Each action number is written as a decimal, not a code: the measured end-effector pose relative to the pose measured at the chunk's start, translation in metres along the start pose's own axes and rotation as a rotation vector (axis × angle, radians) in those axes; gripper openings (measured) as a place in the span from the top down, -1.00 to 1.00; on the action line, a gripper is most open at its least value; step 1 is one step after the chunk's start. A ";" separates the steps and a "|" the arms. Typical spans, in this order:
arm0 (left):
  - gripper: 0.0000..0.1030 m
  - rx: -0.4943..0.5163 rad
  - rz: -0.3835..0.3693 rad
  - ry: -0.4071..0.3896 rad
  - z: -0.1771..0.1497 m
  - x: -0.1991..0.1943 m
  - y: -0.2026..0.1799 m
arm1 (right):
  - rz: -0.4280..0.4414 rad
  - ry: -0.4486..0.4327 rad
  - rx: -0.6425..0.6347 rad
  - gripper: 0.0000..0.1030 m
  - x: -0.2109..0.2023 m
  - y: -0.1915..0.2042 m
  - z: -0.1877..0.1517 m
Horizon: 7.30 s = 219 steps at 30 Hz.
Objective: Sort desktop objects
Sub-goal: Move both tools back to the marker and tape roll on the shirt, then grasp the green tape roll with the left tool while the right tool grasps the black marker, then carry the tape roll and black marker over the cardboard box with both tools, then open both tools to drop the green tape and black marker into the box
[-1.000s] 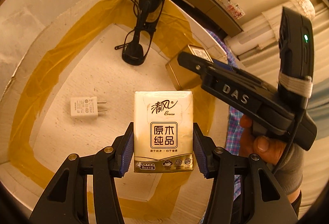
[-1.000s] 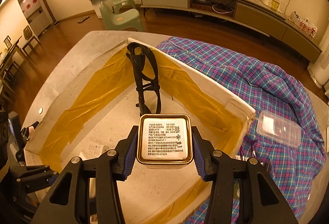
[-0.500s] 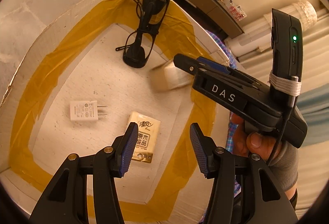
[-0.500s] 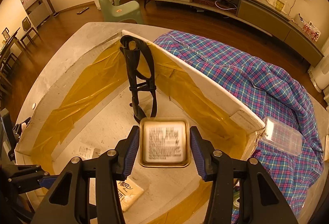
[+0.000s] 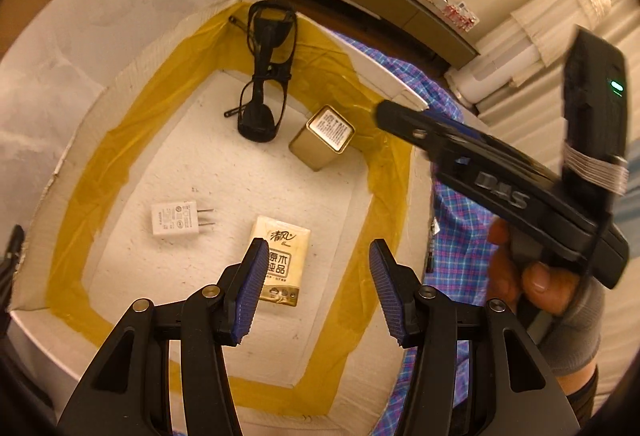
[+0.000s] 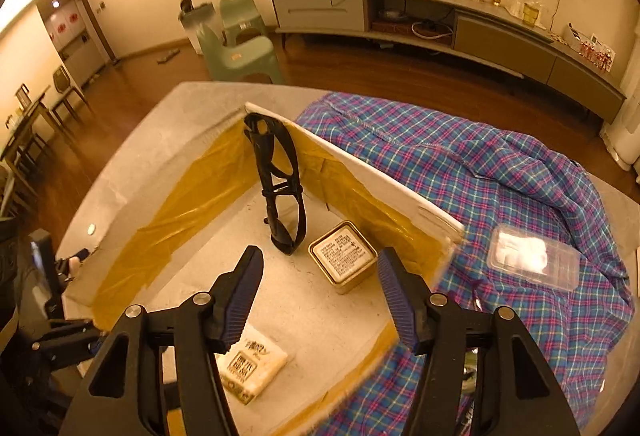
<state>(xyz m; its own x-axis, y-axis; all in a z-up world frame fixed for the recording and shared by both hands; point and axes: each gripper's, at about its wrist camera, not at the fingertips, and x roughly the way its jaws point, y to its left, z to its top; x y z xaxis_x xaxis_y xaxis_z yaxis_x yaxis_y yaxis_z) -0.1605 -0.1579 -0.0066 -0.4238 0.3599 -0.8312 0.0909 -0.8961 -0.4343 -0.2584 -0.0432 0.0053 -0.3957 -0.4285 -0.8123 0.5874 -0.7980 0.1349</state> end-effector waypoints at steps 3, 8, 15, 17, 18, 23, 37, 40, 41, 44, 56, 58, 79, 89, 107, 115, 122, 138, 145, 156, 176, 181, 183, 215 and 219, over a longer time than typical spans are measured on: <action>-0.07 0.032 0.006 -0.035 -0.005 -0.010 -0.009 | 0.035 -0.095 0.013 -0.18 -0.032 -0.006 -0.011; -0.07 0.129 0.010 -0.100 -0.019 -0.025 -0.036 | 0.041 -0.249 0.071 -0.18 -0.087 -0.031 -0.041; -0.07 0.256 -0.014 -0.124 -0.042 -0.027 -0.082 | -0.081 -0.201 0.167 -0.17 -0.097 -0.087 -0.116; -0.07 0.274 -0.028 -0.111 -0.048 -0.024 -0.095 | -0.126 -0.121 0.175 -0.11 -0.079 -0.106 -0.145; -0.07 0.286 -0.040 -0.104 -0.051 -0.021 -0.101 | -0.147 -0.088 0.173 -0.05 -0.071 -0.113 -0.155; -0.07 0.345 -0.041 -0.063 -0.064 -0.004 -0.127 | -0.236 0.098 0.194 0.13 -0.029 -0.160 -0.193; -0.07 0.342 -0.004 0.010 -0.072 0.039 -0.142 | -0.179 -0.023 0.216 0.20 -0.045 -0.193 -0.183; -0.07 0.305 -0.012 0.025 -0.064 0.050 -0.145 | -0.106 0.003 0.137 0.20 -0.019 -0.162 -0.174; -0.07 0.297 -0.016 0.026 -0.062 0.053 -0.147 | -0.110 0.030 0.112 0.23 -0.003 -0.156 -0.174; -0.07 0.274 -0.008 0.030 -0.052 0.066 -0.153 | -0.122 0.080 0.110 0.33 0.026 -0.157 -0.167; -0.07 0.054 0.041 0.131 -0.005 0.160 -0.158 | -0.048 0.041 0.223 0.71 0.008 -0.211 -0.181; -0.07 0.028 0.054 0.141 0.000 0.176 -0.158 | -0.037 0.041 0.231 0.71 0.002 -0.212 -0.184; 0.35 0.051 0.132 0.104 -0.023 0.170 -0.154 | 0.042 0.009 0.230 0.72 -0.035 -0.203 -0.190; 0.82 0.122 0.170 0.057 -0.038 0.175 -0.158 | 0.069 0.019 0.235 0.72 -0.032 -0.198 -0.195; 0.82 0.236 0.196 -0.073 -0.093 0.075 -0.171 | 0.142 -0.098 0.283 0.71 -0.075 -0.160 -0.206; 0.82 0.250 0.175 -0.128 -0.118 0.029 -0.156 | 0.106 -0.135 0.287 0.71 -0.091 -0.131 -0.225; 0.82 0.231 0.140 -0.154 -0.134 0.002 -0.143 | 0.101 -0.133 0.283 0.71 -0.104 -0.102 -0.243; 0.82 0.178 0.075 -0.219 -0.137 -0.053 -0.097 | 0.101 -0.189 0.209 0.72 -0.143 -0.032 -0.243; 0.82 0.139 0.052 -0.255 -0.121 -0.072 -0.072 | 0.111 -0.197 0.180 0.72 -0.148 -0.016 -0.231; 0.82 0.081 0.054 -0.310 -0.076 -0.094 -0.036 | 0.135 -0.237 0.080 0.72 -0.161 0.019 -0.179; 0.82 -0.113 0.051 -0.199 0.021 -0.036 0.028 | 0.138 -0.083 -0.064 0.72 -0.079 0.045 -0.079; 0.82 -0.146 0.041 -0.169 0.031 -0.021 0.044 | 0.123 -0.015 -0.108 0.72 -0.049 0.050 -0.061; 0.82 -0.162 0.031 -0.150 0.034 -0.016 0.052 | 0.120 0.019 -0.127 0.72 -0.036 0.052 -0.053; 0.28 -0.205 0.118 0.006 0.085 0.055 0.078 | -0.020 0.370 -0.315 0.67 0.075 0.046 -0.010; 0.28 -0.187 0.128 0.007 0.084 0.055 0.072 | -0.007 0.358 -0.300 0.67 0.065 0.041 -0.014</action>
<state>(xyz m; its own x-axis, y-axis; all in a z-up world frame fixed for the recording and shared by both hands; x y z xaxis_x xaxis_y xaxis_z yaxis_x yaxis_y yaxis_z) -0.2527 -0.2245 -0.0546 -0.3922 0.2482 -0.8858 0.3094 -0.8712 -0.3811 -0.2503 -0.0984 -0.0501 -0.1623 -0.2081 -0.9645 0.7848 -0.6198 0.0016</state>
